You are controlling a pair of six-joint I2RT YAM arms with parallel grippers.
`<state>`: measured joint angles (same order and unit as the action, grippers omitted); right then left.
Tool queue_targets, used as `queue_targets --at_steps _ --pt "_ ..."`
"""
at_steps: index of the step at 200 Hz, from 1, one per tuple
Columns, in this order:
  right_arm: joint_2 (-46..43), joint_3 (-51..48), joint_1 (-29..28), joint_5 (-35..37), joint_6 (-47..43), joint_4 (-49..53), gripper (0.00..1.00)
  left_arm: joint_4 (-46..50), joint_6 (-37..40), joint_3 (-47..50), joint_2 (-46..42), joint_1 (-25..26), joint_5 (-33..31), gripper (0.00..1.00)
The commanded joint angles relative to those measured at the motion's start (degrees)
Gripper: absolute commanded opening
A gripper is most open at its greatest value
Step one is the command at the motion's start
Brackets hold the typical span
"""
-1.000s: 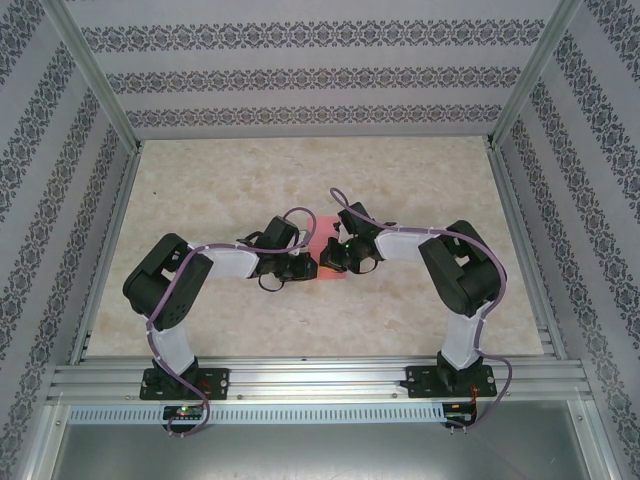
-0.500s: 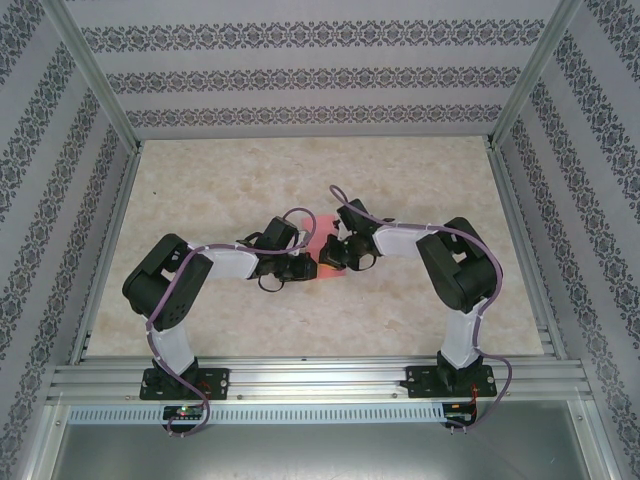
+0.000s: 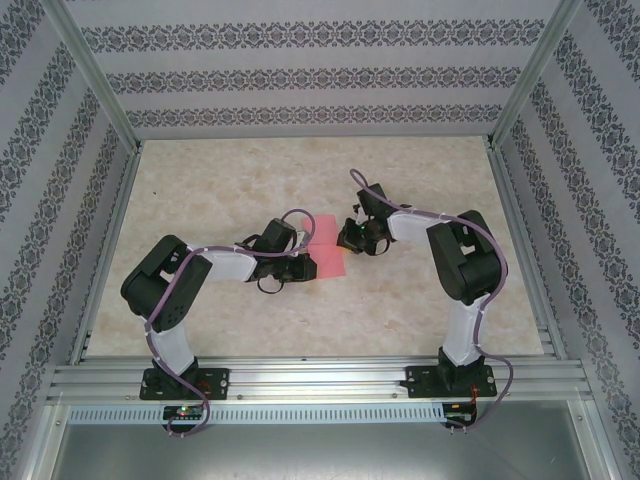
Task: Fold a paper plane with a square sheet of paper (fold left side to right side)
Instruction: Fold the triangle a second time at the center of the table, then turn over the paper at the center of the table.
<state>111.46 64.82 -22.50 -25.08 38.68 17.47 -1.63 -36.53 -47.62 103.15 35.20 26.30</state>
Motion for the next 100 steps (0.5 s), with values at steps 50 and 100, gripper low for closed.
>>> queue_targets --at_steps 50,100 --pt "-9.50 -5.49 3.23 0.93 -5.82 -3.25 0.28 8.79 1.62 -2.45 -5.08 -0.59 -0.03 0.30" --pt "-19.48 -17.10 3.73 -0.53 -6.14 -11.35 0.56 12.71 3.77 -6.04 -8.44 -4.27 0.13 0.48"
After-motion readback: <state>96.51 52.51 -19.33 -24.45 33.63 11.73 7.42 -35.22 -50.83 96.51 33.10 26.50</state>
